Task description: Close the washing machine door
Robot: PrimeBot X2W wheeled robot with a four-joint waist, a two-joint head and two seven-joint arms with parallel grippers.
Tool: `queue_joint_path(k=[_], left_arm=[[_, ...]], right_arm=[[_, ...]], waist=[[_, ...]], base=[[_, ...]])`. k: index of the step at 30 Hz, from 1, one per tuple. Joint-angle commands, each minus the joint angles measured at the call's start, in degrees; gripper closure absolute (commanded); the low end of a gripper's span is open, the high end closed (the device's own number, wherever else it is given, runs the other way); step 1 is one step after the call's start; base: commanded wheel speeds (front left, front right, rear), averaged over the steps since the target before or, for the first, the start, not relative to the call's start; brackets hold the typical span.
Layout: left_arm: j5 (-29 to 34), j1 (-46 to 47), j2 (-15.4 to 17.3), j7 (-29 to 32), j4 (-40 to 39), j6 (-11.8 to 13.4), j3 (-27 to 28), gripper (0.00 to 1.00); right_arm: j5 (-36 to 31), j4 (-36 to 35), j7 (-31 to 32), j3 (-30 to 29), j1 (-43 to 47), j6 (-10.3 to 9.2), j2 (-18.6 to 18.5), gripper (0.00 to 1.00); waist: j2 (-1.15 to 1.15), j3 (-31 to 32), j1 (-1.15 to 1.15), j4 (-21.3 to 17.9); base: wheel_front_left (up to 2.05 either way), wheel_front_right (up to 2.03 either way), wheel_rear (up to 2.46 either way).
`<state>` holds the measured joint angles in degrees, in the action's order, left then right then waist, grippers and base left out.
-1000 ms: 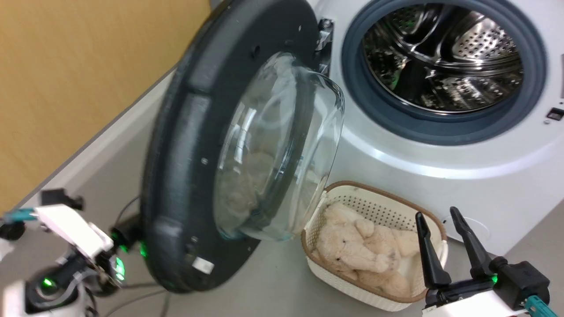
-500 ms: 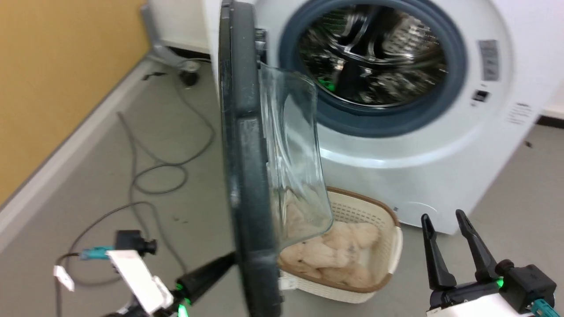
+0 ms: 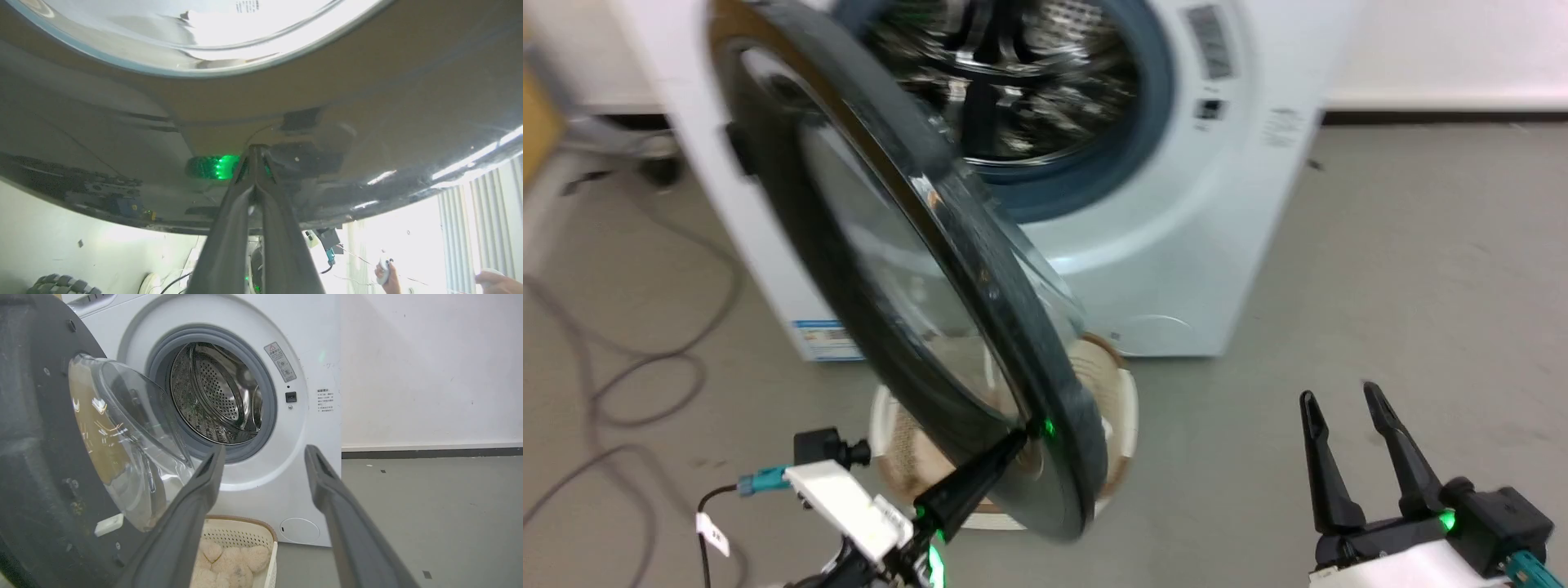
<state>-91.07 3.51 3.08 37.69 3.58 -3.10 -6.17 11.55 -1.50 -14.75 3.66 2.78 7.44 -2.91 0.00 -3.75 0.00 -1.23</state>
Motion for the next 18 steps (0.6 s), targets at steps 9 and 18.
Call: queue_joint_path(k=[9, 18], left_arm=[[-0.9, 8.1, -0.2, -12.1, 5.2, -2.9, -2.2, 1.00], [-3.2, 15.4, -0.2, -23.8, 12.4, -3.8, -1.8, 1.00]], right_arm=[[1.1, -0.6, -0.2, -0.2, -1.6, 0.05, 0.0, 0.00], [2.0, -0.5, -0.2, 0.8, -2.0, 0.05, 0.0, 0.00]], waist=[[0.00, -5.2, 0.00, -14.9], [0.00, -5.9, 0.00, -21.2]], base=[[0.00, 0.00, 0.00], [0.00, 0.00, 0.00]])
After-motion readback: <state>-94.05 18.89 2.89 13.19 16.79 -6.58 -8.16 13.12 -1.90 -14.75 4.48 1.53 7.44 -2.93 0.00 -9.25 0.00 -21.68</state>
